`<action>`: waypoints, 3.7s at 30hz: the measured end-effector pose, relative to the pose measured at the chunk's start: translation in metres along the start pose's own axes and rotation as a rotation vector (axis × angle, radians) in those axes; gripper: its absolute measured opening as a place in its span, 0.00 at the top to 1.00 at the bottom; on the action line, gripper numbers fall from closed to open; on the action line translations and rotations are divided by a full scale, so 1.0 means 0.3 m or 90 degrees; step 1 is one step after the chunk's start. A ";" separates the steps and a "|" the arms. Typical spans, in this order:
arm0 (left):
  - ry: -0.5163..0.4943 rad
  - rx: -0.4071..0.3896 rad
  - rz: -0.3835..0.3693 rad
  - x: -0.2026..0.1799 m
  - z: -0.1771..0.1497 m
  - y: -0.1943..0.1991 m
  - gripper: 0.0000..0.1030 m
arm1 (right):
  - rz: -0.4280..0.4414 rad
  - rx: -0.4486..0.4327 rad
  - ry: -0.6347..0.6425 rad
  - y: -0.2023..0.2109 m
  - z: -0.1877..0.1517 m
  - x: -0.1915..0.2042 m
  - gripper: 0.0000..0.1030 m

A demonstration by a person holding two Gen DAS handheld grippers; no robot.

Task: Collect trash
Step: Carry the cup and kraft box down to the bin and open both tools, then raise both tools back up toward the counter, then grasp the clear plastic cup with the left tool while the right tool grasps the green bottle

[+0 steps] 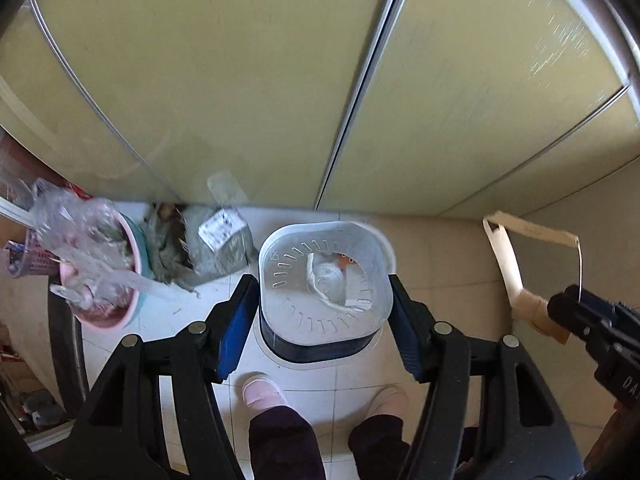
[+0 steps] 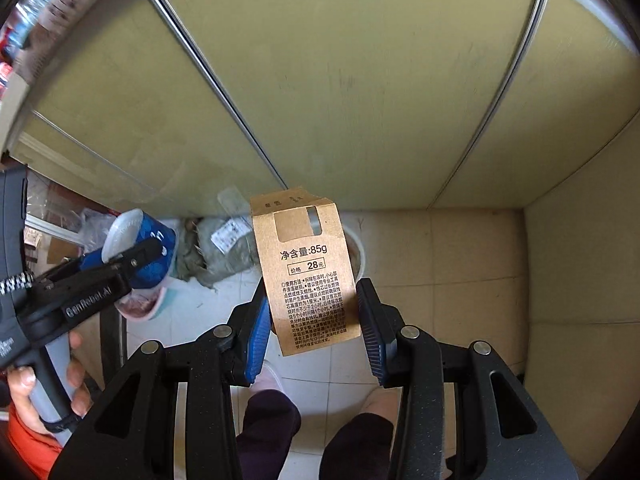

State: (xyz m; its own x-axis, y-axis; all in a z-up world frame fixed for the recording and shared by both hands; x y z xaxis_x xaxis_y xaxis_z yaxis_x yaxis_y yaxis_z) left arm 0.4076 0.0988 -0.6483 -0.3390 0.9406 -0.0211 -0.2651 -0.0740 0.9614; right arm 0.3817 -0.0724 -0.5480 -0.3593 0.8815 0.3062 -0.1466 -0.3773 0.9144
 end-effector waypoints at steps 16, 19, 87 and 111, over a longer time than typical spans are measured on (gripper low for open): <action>0.005 0.011 -0.096 -0.133 0.053 -0.366 0.39 | 0.034 -0.001 -0.017 -0.402 0.084 -0.079 0.52; 0.003 0.054 -0.105 -0.161 0.040 -0.446 0.36 | 0.023 -0.004 -0.018 -0.406 0.084 -0.111 0.51; -0.025 -0.402 -0.062 -0.112 1.092 1.416 0.03 | -0.096 -0.435 0.030 1.298 0.958 0.245 0.23; 0.109 -0.253 0.104 -0.308 1.647 0.850 0.03 | 0.019 -0.220 0.007 0.540 1.928 -0.083 0.23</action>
State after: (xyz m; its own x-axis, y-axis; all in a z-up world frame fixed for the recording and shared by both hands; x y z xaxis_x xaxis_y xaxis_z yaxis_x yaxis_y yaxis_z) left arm 0.8173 0.1570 -0.2657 -0.5408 0.8399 0.0449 -0.5093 -0.3695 0.7772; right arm 0.9001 0.0085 -0.2545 -0.3780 0.8661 0.3270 -0.4390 -0.4787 0.7604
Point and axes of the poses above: each gripper's, at about its wrist camera, not at the fingertips, and y roughly against the way its jaws point, x to its left, z to its top, the point moved 8 cm from there along -y, roughly the way its jaws point, and after that the axes turned 8 degrees about z, right-handed, at the moved point
